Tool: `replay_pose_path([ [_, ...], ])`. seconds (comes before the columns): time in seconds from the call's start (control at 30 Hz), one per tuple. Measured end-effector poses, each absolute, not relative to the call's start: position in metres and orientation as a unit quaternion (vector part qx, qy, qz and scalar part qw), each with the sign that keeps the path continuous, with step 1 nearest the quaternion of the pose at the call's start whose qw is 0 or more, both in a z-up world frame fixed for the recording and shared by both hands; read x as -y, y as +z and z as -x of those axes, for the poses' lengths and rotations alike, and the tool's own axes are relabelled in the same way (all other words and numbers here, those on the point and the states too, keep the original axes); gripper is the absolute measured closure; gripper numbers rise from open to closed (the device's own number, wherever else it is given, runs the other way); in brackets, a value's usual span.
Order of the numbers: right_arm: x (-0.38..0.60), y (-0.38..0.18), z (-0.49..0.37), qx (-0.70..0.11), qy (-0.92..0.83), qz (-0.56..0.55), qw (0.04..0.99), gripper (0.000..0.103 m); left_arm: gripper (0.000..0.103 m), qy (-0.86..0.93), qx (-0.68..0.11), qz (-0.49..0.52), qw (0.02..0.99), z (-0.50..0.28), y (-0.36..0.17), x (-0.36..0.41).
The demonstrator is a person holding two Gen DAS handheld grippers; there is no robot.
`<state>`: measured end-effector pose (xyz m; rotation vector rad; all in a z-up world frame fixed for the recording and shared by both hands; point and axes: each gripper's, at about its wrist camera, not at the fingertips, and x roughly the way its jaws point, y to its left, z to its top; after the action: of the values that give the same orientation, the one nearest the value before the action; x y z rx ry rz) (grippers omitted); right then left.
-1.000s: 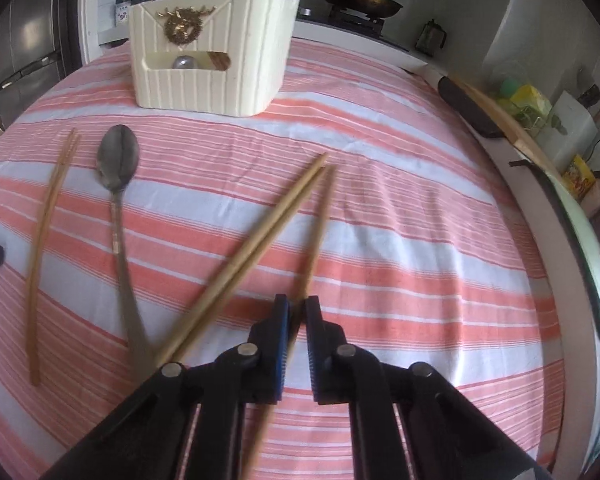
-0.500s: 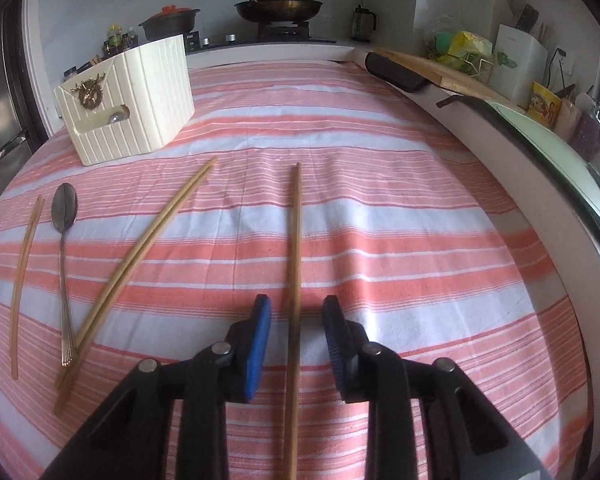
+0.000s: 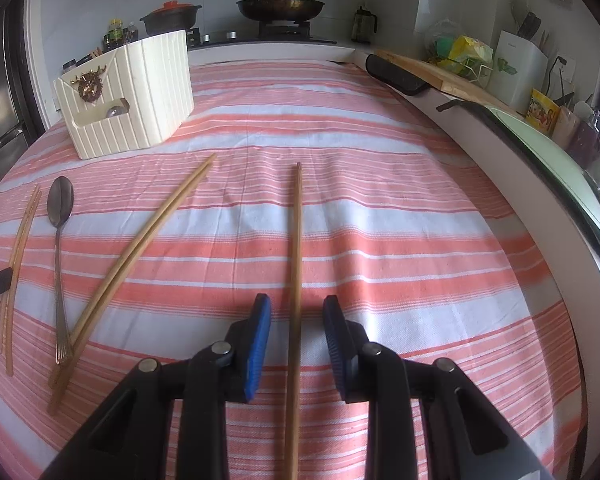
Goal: Organize utensils
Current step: 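Lower the right tool over a single chopstick while the left tool aligns over another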
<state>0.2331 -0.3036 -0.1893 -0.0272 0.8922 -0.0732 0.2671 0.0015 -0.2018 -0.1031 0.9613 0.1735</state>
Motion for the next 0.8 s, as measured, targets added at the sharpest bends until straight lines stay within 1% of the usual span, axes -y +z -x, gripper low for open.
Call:
replay_pose_path([
  [0.23,0.312,-0.189,-0.233,-0.431,-0.024,-0.010,0.902,0.076,0.000,0.047,-0.470,0.024,0.881,-0.265,-0.200,-0.019],
  [0.27,0.313,-0.188,-0.232,-0.433,-0.027,-0.009,0.901,0.078,0.000,0.046,-0.471,0.023,0.880,-0.264,-0.200,-0.026],
  [0.3,0.313,-0.188,-0.231,-0.434,-0.033,-0.001,0.900,0.083,0.000,0.047,-0.472,0.023,0.880,-0.264,-0.200,-0.031],
  [0.33,0.314,-0.188,-0.229,-0.435,-0.040,0.006,0.900,0.091,0.000,0.047,-0.472,0.023,0.880,-0.263,-0.200,-0.038],
  [0.4,0.320,-0.187,-0.229,-0.436,-0.050,0.007,0.899,0.099,0.000,0.046,-0.474,0.025,0.879,-0.262,-0.201,-0.050],
  [0.53,0.332,-0.184,-0.234,-0.437,-0.082,0.025,0.896,0.099,0.000,0.035,-0.473,0.021,0.880,-0.262,-0.201,-0.062],
  [0.6,0.339,-0.184,-0.237,-0.444,-0.080,0.031,0.892,0.097,0.000,0.029,-0.469,0.017,0.883,-0.260,-0.202,-0.064],
  [0.63,0.340,-0.184,-0.238,-0.450,-0.072,0.033,0.890,0.092,0.000,0.027,-0.466,0.017,0.884,-0.260,-0.203,-0.064],
  [0.67,0.342,-0.184,-0.238,-0.454,-0.065,0.035,0.888,0.092,0.000,0.026,-0.464,0.017,0.885,-0.259,-0.202,-0.064],
  [0.7,0.342,-0.183,-0.237,-0.456,-0.059,0.034,0.887,0.085,0.000,0.028,-0.462,0.016,0.886,-0.259,-0.203,-0.063],
  [0.73,0.344,-0.183,-0.234,-0.456,-0.048,0.025,0.888,0.065,0.000,0.029,-0.461,0.016,0.887,-0.259,-0.203,-0.062],
  [0.8,0.346,-0.186,-0.229,-0.454,-0.026,-0.001,0.891,0.038,0.000,0.030,-0.458,0.017,0.888,-0.258,-0.202,-0.062],
])
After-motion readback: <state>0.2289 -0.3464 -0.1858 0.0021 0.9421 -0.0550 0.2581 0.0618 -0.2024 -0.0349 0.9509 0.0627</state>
